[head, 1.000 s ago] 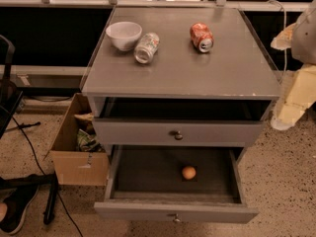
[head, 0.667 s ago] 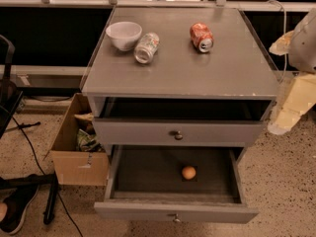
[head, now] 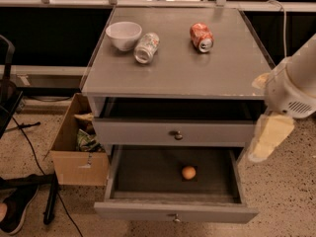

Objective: Pick orange from middle drawer and place on counter

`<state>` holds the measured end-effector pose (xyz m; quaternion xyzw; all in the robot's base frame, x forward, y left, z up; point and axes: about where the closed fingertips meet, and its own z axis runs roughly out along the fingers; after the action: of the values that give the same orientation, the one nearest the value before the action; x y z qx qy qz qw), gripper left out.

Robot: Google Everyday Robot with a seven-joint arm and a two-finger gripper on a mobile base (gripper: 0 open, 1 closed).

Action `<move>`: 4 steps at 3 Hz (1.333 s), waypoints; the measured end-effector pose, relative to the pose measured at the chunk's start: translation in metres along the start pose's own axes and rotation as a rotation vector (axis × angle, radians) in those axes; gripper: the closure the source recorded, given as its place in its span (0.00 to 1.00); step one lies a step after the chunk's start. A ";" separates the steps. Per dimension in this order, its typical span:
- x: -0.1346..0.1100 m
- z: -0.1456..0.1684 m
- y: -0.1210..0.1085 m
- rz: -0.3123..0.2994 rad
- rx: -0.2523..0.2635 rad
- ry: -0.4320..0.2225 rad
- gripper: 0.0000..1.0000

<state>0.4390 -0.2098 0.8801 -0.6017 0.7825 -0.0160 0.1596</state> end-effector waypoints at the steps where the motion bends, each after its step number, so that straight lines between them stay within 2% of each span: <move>1: 0.003 0.050 0.008 0.009 -0.018 -0.018 0.00; 2: 0.003 0.050 0.008 0.009 -0.018 -0.018 0.00; 3: 0.013 0.069 0.008 0.018 -0.022 -0.023 0.00; 4: 0.027 0.121 0.016 0.051 -0.060 -0.053 0.00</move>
Offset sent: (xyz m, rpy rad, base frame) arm 0.0034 0.0065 -0.0426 0.0208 0.0186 0.0002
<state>0.4504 -0.2102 0.7553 -0.5864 0.7931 0.0274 0.1627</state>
